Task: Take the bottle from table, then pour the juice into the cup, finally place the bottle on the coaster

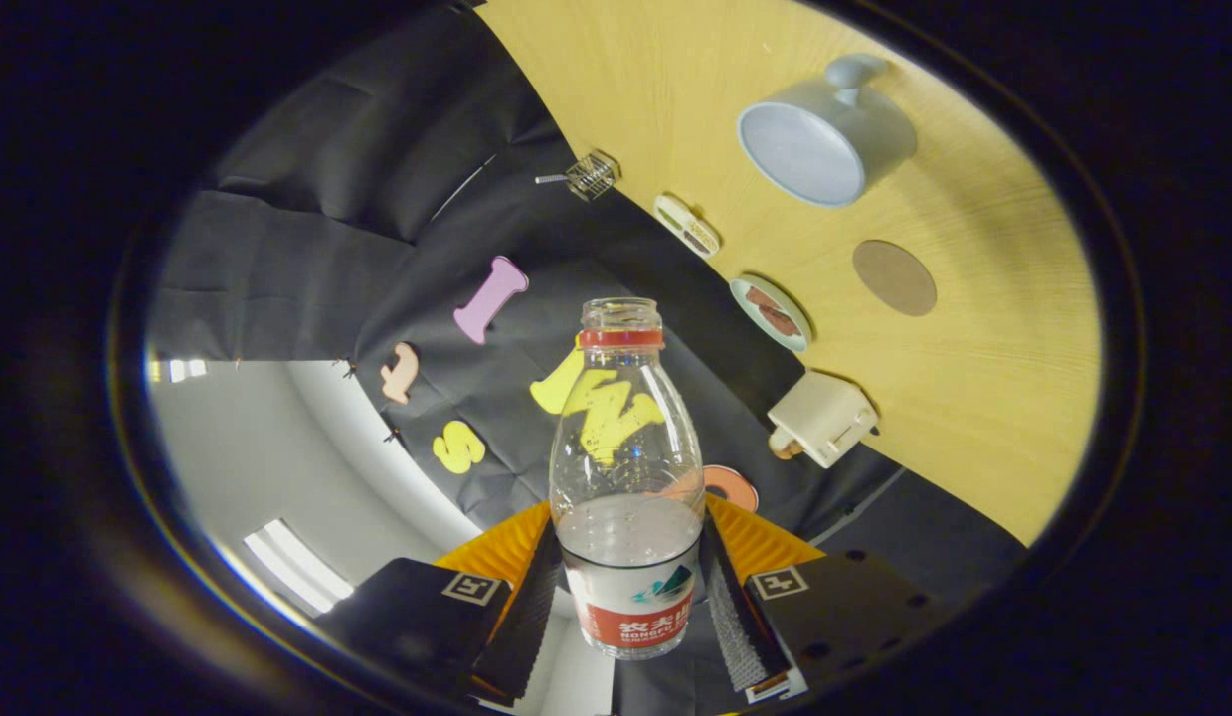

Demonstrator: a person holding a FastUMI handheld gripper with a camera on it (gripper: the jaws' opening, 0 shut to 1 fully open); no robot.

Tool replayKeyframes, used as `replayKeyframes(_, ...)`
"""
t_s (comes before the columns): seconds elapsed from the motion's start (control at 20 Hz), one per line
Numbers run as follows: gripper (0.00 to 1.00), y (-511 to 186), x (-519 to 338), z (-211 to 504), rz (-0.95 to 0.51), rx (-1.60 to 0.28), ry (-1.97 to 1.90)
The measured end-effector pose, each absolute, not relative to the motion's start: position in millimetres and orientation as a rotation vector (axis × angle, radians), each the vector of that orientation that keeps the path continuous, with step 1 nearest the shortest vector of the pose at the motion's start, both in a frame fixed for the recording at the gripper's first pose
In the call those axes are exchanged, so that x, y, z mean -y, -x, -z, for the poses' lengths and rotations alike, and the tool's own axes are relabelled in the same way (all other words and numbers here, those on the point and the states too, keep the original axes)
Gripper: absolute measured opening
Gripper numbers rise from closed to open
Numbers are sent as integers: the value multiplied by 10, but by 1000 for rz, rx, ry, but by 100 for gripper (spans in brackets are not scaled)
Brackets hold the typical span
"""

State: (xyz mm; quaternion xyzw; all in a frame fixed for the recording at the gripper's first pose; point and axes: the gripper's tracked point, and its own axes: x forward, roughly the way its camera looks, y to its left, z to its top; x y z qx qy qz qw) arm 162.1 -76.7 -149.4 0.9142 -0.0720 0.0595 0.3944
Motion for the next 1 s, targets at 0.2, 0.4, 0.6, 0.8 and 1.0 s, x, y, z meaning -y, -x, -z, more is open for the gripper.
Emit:
replayKeyframes(0.2,76,-1610,720,1449,-161,176,-2310)
replayKeyframes(0.4,76,-1633,620,1383,-160,144,-2203)
replayKeyframes(0.6,76,-1638,544,1387,-140,105,-2053)
replayKeyframes(0.8,76,-1629,433,1534,-119,55,-1889)
replayKeyframes(1.0,76,-1604,362,1624,-104,8,-1659)
